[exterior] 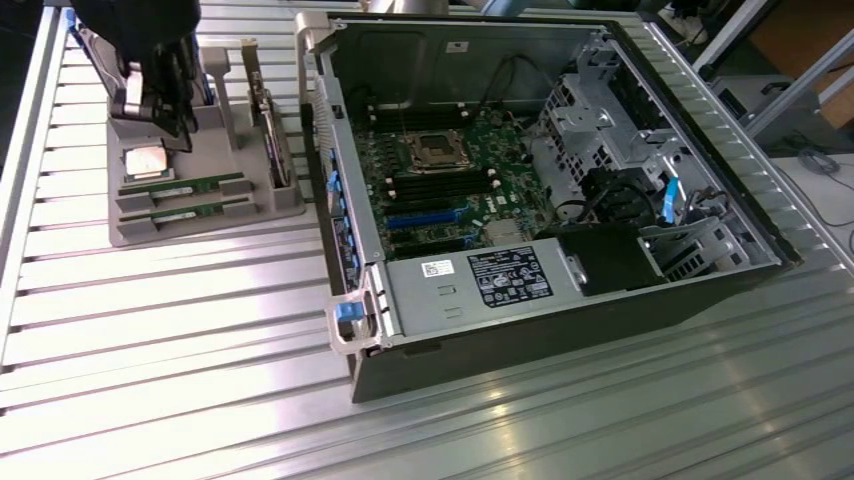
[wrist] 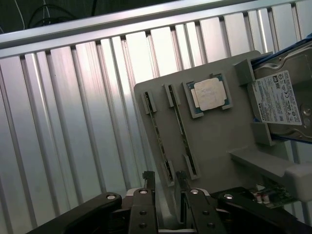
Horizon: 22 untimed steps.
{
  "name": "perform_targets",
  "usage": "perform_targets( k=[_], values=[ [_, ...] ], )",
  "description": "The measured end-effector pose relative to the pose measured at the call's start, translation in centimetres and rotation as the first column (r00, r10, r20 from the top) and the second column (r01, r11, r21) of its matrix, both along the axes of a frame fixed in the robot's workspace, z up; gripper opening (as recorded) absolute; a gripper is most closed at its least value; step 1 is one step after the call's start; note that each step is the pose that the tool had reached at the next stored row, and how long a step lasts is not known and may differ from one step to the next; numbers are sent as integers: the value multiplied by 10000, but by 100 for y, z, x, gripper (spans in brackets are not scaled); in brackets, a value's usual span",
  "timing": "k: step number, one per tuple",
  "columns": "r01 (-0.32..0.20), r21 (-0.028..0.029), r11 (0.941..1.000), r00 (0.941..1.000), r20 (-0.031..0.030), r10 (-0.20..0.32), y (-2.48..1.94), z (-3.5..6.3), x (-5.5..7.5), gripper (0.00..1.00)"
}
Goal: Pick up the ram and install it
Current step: 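Pick up the ram and move it above insertion slot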
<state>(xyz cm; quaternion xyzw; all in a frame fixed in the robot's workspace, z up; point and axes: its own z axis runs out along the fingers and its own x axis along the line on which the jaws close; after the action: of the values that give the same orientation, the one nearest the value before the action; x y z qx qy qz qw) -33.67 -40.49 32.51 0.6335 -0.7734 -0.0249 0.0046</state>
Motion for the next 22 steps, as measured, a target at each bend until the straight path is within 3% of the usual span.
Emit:
perform_targets(
  k=[22],
  values=[
    [0, 0, 10000, 10000, 0, 0, -8, -99, 0, 30]
  ],
)
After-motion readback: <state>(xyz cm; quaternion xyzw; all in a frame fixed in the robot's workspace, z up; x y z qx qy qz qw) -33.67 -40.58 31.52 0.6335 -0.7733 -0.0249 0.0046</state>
